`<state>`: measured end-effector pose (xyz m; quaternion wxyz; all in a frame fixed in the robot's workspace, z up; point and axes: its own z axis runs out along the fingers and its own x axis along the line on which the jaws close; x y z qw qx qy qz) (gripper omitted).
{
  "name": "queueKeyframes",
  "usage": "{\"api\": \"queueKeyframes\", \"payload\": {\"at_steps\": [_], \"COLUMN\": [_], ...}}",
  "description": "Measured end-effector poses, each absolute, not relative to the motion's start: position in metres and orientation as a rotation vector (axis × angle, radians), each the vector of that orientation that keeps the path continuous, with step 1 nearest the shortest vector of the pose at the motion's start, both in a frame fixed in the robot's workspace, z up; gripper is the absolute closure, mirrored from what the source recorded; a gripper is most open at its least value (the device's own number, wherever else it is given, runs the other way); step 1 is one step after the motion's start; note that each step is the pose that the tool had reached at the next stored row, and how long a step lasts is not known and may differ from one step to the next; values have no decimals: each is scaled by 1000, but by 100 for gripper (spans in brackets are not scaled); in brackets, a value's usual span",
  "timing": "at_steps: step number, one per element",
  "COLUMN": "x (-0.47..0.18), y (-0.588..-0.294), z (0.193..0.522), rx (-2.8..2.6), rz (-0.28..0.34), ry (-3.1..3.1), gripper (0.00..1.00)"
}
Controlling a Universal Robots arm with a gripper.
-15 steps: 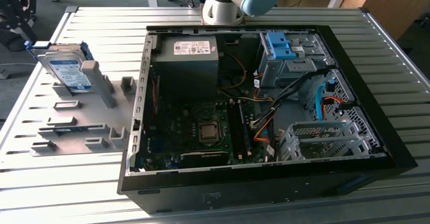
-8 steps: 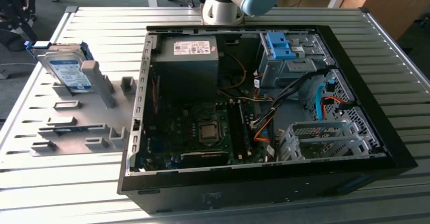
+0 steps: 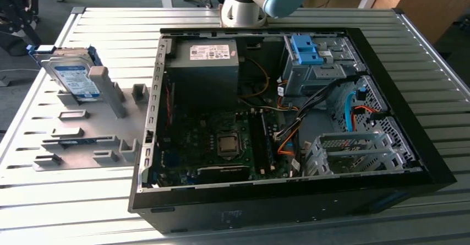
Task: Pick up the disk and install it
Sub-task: 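Pick up the disk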
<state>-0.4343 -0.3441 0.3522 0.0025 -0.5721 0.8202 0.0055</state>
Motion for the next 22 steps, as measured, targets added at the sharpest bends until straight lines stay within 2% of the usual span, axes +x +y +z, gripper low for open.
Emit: {"api": "queueKeyframes", "payload": {"at_steps": [14, 22], "x": [-434, -437], "y": [-344, -338], "z": [351, 347], "rx": [-1986, -1985], "rz": [17, -7], "ry": [2428, 2404], "gripper": [89, 89]}}
